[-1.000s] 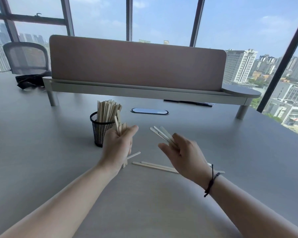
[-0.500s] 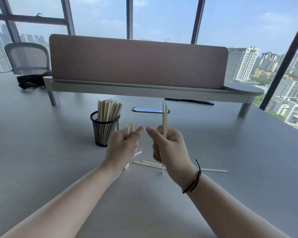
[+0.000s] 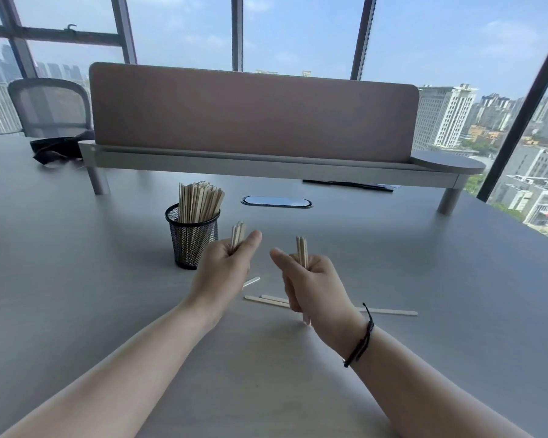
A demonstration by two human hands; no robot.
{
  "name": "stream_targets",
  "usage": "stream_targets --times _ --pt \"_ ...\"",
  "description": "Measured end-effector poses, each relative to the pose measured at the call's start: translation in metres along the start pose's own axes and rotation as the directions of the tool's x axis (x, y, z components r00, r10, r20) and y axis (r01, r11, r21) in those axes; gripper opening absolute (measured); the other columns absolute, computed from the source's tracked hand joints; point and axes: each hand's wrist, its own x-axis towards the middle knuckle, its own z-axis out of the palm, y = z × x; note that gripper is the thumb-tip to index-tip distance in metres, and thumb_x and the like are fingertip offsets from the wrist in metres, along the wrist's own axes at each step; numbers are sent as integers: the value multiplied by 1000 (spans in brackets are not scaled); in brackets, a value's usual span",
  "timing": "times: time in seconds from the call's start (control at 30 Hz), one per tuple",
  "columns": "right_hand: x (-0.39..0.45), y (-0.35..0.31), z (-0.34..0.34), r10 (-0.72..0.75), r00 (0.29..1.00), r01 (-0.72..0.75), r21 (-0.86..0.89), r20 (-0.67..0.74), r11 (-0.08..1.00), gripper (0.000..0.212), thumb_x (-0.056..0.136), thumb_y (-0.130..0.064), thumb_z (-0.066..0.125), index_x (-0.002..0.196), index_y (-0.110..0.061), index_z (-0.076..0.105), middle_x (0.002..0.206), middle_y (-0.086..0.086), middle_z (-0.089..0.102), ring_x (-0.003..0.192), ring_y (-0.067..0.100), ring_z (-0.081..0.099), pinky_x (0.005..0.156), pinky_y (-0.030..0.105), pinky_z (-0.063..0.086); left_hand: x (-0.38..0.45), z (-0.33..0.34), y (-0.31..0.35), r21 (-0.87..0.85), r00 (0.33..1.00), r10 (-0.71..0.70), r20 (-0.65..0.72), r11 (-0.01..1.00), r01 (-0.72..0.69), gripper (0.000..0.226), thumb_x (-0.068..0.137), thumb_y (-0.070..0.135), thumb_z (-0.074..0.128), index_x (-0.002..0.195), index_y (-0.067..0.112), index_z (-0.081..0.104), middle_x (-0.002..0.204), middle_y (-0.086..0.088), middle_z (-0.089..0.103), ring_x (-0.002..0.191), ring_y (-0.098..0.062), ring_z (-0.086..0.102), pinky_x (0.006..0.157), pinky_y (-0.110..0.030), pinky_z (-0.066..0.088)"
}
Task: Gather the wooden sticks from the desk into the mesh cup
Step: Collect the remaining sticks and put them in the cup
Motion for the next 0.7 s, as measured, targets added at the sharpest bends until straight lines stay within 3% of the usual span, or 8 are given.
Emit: stream_targets --times 0.1,0.23,0.33,0.4,0.47,0.53,0.6,0.7 --pt "0 -2 -1 -31 999 29 -88 -18 996 62 92 -44 62 61 -12 19 54 7 21 51 34 15 49 35 14 1 -1 7 -51 999 -31 -38 998 29 59 99 40 57 57 22 21 50 -3 20 43 -16 16 48 -28 12" --pt "-2 -10 -6 -147 989 143 -315 11 938 59 97 -43 56 57 -19 20 51 -2 19 49 16 17 47 29 16 4 -5 13 -145 995 -47 -91 989 33 57 100 37 57 56 22 23 52 -1 18 43 -16 16 50 -38 11" --pt "3 -9 -23 -207 970 232 -741 127 630 56 90 -55 58 61 -12 36 49 -1 32 47 16 31 49 33 30 7 -14 9 205 977 196 -84 963 -175 57 97 39 59 59 13 25 52 4 24 47 -16 24 51 -38 23" --pt "9 -7 -39 -119 982 187 -848 148 496 43 80 -64 64 69 -23 59 55 -3 50 54 12 49 56 31 42 5 -17 2 562 955 295 23 786 -256 52 96 43 59 58 16 37 50 8 35 49 -13 38 53 -34 33" --pt "11 -6 -53 -4 987 140 -866 158 480 34 73 -67 70 83 -34 69 67 -6 60 65 7 57 65 29 47 2 -17 -4 805 972 207 111 555 -210 33 92 55 56 76 26 60 72 11 53 68 -16 59 60 -30 43" --pt "12 -5 -66 40 986 124 -872 162 474 37 70 -68 72 92 -38 72 76 -9 61 75 6 60 72 30 50 1 -16 -9 907 985 54 163 384 -171 34 91 59 54 94 27 67 101 9 55 87 -21 64 68 -30 47" --pt "11 -2 -72 51 983 132 -875 175 465 36 70 -67 73 94 -40 73 79 -10 61 77 5 59 75 32 51 4 -18 -11 907 987 13 162 393 -154 33 92 55 57 89 25 69 109 7 55 92 -20 64 69 -30 47" --pt "7 4 -66 73 973 164 -873 221 460 29 74 -60 72 94 -39 74 81 -9 59 77 9 59 75 33 52 8 -23 -10 898 991 20 133 422 -129 23 90 39 63 75 23 70 92 8 63 84 -20 64 60 -28 41"
